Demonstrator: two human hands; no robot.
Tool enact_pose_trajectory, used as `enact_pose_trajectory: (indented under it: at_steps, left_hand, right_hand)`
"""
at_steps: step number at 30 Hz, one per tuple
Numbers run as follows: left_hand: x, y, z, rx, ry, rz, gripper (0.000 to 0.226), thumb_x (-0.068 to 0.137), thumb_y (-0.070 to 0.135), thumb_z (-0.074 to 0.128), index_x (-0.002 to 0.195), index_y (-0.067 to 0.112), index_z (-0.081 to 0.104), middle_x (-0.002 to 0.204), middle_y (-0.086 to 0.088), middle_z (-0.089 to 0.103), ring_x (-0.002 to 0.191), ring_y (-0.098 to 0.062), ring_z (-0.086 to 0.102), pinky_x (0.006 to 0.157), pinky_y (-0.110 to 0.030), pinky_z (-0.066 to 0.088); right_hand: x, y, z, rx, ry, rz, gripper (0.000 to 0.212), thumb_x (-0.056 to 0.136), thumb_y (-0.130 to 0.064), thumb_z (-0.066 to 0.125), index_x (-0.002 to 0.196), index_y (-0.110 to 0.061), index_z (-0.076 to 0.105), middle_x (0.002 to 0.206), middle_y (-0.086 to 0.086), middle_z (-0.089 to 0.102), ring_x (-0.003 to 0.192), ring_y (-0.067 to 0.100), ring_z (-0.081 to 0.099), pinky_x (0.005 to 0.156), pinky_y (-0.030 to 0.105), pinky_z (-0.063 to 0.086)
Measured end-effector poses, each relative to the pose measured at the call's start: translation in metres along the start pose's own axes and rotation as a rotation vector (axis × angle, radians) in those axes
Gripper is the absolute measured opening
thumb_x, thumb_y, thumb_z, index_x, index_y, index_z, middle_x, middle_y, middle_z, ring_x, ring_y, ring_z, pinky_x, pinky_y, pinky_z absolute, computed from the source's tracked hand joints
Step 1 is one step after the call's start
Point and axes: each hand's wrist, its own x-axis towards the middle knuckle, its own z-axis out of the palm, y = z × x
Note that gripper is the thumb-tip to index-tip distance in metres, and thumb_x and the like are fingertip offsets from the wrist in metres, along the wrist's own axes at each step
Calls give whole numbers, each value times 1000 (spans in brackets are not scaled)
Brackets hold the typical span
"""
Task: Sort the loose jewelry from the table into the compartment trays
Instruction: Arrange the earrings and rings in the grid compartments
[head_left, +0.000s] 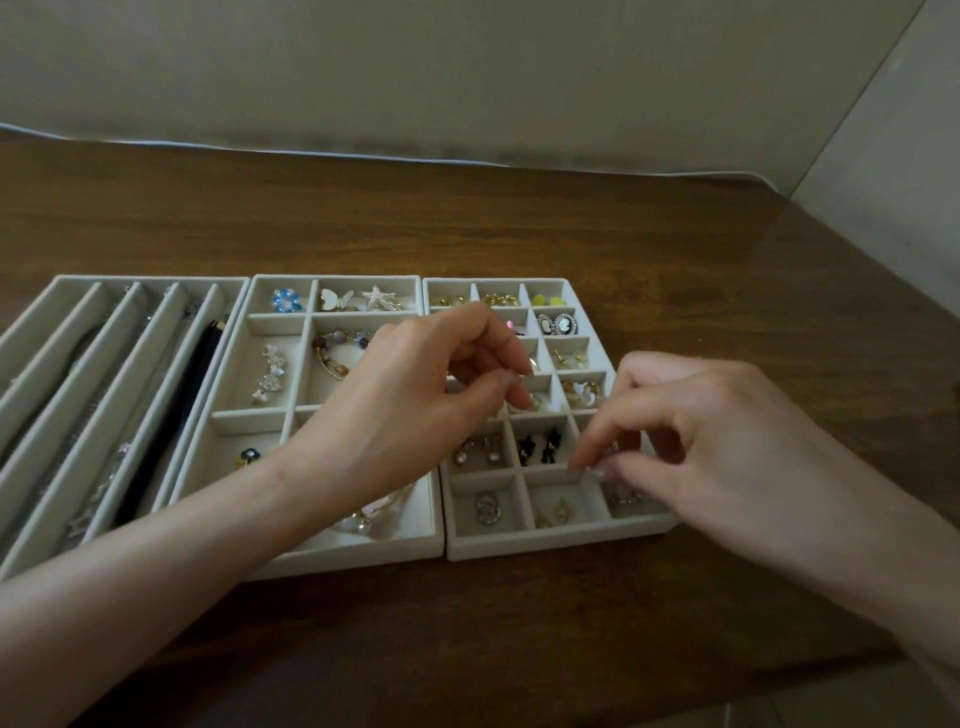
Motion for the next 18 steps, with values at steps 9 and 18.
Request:
enact_pose_trajectory:
  at_steps: [9,18]
  left_hand:
    - [1,-1,0,-3,5,-3,14,87,9,60,87,22,62,76,13,71,73,1,64,64,-8,44]
    - [1,-2,0,-5,7,-1,14,87,8,60,86,22,62,75,13,71,74,2,64,64,-8,44]
  right_hand:
    - [0,-5,13,28,-108,-18,26,89,-19,56,89,-41,71,89,-18,44,88,-2,45,67,19,43]
    - [3,-3,13,30,-135,13,19,89,-26,60,97,-40,70,87,-19,46,81,-3,47,67,17,40]
